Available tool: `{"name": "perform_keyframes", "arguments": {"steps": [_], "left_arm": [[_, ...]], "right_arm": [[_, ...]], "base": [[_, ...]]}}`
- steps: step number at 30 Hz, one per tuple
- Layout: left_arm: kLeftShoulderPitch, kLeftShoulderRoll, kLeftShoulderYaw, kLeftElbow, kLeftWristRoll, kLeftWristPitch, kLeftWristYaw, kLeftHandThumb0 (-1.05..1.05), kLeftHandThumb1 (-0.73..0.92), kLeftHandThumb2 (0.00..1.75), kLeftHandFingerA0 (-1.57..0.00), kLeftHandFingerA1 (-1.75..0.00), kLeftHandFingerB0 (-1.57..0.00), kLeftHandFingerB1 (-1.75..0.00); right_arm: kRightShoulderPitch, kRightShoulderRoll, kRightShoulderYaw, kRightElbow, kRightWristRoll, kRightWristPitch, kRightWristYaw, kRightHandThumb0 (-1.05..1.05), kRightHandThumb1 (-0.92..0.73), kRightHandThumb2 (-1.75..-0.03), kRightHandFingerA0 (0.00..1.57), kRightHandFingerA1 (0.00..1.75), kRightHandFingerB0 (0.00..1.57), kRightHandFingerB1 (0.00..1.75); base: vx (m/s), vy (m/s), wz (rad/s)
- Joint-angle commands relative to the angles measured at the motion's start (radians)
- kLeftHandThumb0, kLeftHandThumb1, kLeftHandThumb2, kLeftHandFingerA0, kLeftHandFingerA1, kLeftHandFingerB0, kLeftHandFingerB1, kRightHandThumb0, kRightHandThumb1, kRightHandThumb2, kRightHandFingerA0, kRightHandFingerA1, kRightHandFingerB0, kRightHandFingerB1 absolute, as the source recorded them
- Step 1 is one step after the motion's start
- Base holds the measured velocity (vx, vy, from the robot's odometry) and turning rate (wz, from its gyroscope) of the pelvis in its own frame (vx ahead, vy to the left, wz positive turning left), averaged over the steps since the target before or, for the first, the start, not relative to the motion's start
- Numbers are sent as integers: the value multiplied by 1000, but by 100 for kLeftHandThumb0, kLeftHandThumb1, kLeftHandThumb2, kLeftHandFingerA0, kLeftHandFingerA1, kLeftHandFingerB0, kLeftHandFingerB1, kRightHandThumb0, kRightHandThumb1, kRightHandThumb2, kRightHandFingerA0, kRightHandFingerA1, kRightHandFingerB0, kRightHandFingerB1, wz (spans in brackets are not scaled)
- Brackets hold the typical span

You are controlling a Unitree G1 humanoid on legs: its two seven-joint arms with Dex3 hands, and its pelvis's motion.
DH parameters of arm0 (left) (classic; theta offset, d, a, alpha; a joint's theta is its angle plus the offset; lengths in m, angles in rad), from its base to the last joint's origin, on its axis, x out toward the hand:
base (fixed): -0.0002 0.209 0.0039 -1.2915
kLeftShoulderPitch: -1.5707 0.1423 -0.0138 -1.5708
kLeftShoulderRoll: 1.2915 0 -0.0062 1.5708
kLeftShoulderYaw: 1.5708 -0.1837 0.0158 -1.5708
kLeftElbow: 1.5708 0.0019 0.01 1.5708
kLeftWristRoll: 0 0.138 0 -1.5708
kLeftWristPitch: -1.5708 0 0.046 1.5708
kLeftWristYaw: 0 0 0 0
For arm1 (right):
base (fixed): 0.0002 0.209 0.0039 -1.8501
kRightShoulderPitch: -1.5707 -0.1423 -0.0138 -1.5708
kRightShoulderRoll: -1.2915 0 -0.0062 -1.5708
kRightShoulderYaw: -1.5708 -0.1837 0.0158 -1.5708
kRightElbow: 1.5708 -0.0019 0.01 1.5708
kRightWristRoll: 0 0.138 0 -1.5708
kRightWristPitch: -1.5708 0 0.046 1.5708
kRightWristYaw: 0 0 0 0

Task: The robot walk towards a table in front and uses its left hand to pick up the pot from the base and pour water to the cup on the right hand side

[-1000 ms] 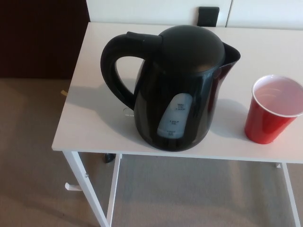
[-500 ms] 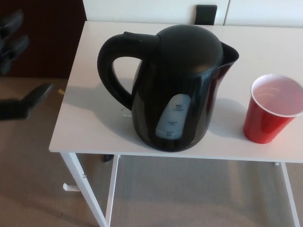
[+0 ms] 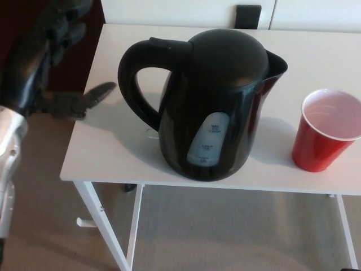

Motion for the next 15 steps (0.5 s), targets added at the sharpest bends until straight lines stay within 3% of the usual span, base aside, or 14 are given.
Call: {"name": "perform_keyframes", "arguments": {"steps": [1,10,11,14,15], "left_arm": [[-10,-6,-42,-32,76,113,41,-31,27,85,0,-48,0,-47],[-8,-18,-53,-57,82,134,40,-31,27,85,0,-48,0,-47],[-11,-28,-65,-60,90,134,43,-56,41,66,-15,-38,-10,-33],[-16,-43,-82,-66,103,137,47,-56,41,66,-15,-38,-10,-33],[-23,-49,-93,-68,108,151,46,-30,28,85,-1,-48,0,-47]], "right_arm": [[-8,-18,0,-2,-4,6,-14,-42,-27,-57,84,86,69,67],[-8,-16,1,-3,-4,5,-13,-41,-28,-57,82,85,68,66],[-9,-16,-1,-3,-1,6,-11,-42,-25,-56,80,85,67,66],[-10,-16,-5,-3,3,8,-9,-42,-25,-56,80,85,67,66],[-13,-16,-9,-4,6,12,-8,-40,-25,-56,81,85,68,67]], "base": [[0,0,0],[0,0,0],[0,0,0],[0,0,0],[0,0,0]]}}
